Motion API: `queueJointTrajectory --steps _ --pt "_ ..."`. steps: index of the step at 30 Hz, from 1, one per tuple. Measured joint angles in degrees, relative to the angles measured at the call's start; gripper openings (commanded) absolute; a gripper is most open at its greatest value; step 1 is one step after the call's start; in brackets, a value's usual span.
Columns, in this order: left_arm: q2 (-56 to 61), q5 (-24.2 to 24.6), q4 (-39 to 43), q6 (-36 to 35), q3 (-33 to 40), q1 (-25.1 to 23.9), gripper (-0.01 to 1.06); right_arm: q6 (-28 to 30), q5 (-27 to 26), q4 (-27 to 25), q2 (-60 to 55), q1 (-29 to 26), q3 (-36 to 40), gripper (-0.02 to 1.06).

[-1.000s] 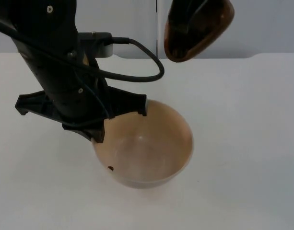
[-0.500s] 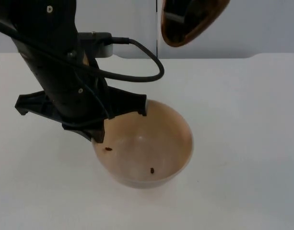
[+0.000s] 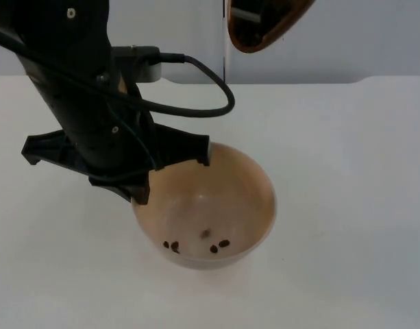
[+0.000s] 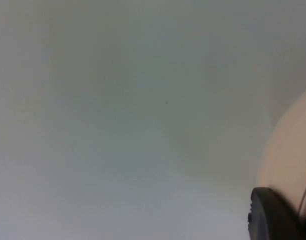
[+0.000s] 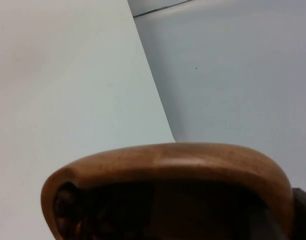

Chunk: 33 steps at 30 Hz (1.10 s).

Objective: Pick up the bowl with the left hand and pour the coffee beans from the cup into the bowl with the right hand.

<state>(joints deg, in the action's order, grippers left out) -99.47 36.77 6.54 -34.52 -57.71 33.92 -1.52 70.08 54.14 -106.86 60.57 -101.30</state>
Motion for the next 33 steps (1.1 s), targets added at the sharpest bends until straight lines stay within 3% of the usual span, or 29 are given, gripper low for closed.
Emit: queueJointTrajectory --steps 8,26,33 --pt "0.0 0.0 -0.5 0.0 0.0 0.0 0.0 -0.4 0.0 0.4 0.0 0.7 0.0 0.0" --pt "0.0 0.0 -0.7 0.0 0.0 0.0 0.0 -0.6 0.0 9.0 -1.5 3.7 0.0 0.0" --pt "0.0 0.0 -0.7 0.0 0.0 0.0 0.0 -0.6 0.0 9.6 -2.1 4.4 0.0 0.0"
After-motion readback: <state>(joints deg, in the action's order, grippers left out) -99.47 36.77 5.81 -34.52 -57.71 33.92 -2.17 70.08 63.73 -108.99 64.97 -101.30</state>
